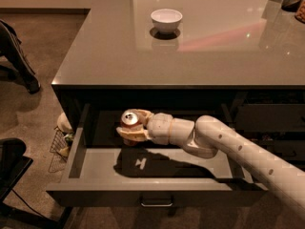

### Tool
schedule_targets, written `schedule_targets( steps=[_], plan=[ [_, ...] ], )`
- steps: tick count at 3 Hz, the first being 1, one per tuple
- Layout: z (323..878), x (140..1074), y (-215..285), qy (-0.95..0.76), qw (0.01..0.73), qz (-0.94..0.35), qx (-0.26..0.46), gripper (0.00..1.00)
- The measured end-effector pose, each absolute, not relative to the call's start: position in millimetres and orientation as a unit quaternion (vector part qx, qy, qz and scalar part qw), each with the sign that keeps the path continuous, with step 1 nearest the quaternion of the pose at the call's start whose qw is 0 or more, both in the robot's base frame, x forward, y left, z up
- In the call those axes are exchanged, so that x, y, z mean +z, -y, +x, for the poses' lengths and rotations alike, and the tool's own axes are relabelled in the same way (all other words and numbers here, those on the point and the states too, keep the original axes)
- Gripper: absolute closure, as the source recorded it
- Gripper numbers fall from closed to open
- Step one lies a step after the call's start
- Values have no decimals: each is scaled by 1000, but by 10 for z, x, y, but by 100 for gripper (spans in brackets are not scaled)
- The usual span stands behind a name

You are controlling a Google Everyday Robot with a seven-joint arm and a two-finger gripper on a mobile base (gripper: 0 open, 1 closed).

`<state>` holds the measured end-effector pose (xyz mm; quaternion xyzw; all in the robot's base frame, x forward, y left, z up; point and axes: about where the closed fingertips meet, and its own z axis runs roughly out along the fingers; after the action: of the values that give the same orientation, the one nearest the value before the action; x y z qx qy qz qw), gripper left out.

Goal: Place coke can into top drawer

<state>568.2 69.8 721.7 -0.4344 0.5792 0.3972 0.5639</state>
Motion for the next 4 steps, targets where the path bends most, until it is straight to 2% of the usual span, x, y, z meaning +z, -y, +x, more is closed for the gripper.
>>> schedule_targets(
  steps=[2, 3, 4],
  plan=[
    [5707, 7206, -708, -577, 566, -432, 400, 51],
    [5697, 7213, -738, -576, 565, -434, 402, 20],
    [5692, 7218, -755, -575, 565, -435, 403, 0]
  ],
)
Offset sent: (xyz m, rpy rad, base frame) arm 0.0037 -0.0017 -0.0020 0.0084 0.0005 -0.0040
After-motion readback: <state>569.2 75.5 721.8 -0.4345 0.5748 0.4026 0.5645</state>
